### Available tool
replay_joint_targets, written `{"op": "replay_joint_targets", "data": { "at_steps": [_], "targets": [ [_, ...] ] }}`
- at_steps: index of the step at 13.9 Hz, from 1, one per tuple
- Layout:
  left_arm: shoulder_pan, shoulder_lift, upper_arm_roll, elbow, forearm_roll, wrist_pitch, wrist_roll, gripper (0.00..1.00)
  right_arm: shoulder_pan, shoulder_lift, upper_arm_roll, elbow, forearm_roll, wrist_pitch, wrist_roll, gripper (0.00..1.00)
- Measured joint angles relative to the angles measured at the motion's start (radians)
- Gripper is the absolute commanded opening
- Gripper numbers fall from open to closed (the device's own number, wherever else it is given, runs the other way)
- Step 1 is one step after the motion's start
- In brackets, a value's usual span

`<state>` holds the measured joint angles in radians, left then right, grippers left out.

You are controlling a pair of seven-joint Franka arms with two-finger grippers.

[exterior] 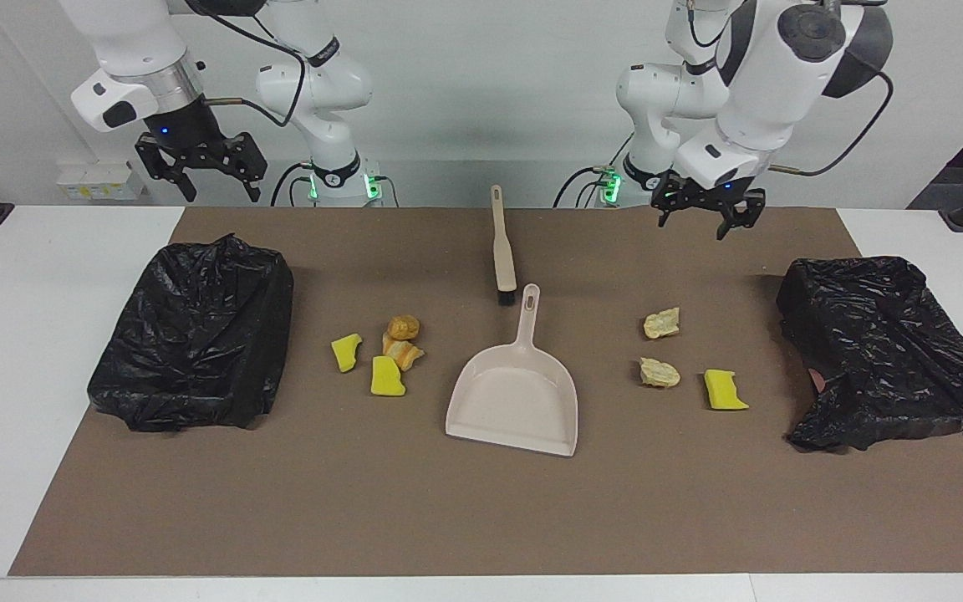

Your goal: Sweep and dump trash in bin

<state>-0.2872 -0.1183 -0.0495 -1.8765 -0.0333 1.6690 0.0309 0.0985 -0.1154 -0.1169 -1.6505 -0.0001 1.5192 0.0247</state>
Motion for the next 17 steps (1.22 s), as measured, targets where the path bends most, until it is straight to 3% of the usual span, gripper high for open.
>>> {"op": "replay_joint_targets", "data": {
  "at_steps": [4, 9, 12, 15, 16, 17],
  "targets": [
    [-0.177, -0.049, -0.002, -0.220, -0.022, 0.206, -0.152, 1.00, 0.001, 0.000, 0.002, -0.001, 0.000, -0.011, 0.000, 1.00],
    [-0.471, -0.025, -0.006, -0.444, -0.027, 0.489, -0.447, 1.00, 0.040, 0.022, 0.005, -0.023, -0.002, -0.011, 0.008, 1.00],
    [-0.613, 0.021, -0.006, -0.499, -0.027, 0.591, -0.615, 1.00, 0.042, 0.023, 0.006, -0.040, -0.002, -0.011, 0.008, 1.00],
    [-0.705, 0.048, -0.006, -0.503, -0.027, 0.612, -0.723, 0.97, 0.042, 0.019, 0.006, -0.055, -0.002, -0.011, 0.008, 1.00],
    [-0.725, 0.052, -0.006, -0.506, -0.027, 0.613, -0.747, 0.81, 0.042, 0.018, 0.006, -0.056, -0.002, -0.012, 0.008, 1.00],
    [-0.735, 0.058, -0.006, -0.510, -0.027, 0.613, -0.760, 0.50, 0.042, 0.018, 0.006, -0.057, -0.002, -0.012, 0.008, 1.00]
  ]
}}
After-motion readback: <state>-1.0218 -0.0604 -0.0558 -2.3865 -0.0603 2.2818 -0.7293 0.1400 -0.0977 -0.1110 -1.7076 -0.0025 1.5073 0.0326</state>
